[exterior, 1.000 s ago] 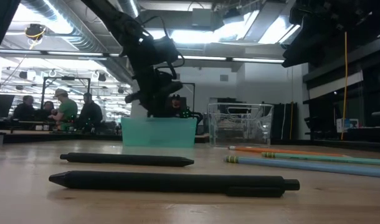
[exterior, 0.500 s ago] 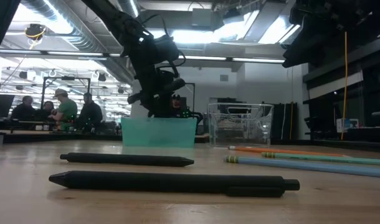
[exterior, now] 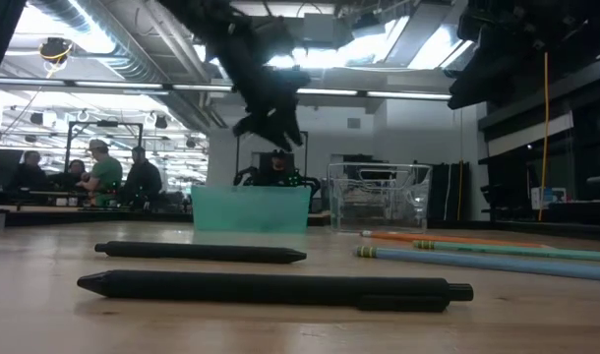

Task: Sort pens & pencils
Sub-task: Put the top black pen into the light blue bin

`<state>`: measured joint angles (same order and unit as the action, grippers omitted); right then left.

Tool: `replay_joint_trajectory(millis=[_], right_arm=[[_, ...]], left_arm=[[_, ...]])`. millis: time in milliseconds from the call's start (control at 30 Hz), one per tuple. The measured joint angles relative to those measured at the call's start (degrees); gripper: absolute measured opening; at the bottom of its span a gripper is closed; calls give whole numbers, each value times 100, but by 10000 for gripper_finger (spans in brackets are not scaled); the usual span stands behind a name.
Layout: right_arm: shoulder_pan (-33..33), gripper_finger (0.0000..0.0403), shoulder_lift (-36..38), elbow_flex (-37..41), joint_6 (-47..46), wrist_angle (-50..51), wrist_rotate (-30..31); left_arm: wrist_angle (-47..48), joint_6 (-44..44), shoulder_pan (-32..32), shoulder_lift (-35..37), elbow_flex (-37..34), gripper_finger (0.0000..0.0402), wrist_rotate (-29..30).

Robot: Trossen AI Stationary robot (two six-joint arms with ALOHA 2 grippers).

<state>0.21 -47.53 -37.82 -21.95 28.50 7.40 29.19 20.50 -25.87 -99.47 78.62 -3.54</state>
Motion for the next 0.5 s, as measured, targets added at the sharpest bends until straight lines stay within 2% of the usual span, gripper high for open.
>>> replay_joint_trajectory(millis=[367, 500], right_arm=[[2, 162, 0, 0, -5, 17, -2], [2, 162, 2, 0, -5, 17, -2]], left_arm=[[1406, -403, 921, 218, 849, 128, -197], [1391, -690, 1323, 234, 873, 128, -157]])
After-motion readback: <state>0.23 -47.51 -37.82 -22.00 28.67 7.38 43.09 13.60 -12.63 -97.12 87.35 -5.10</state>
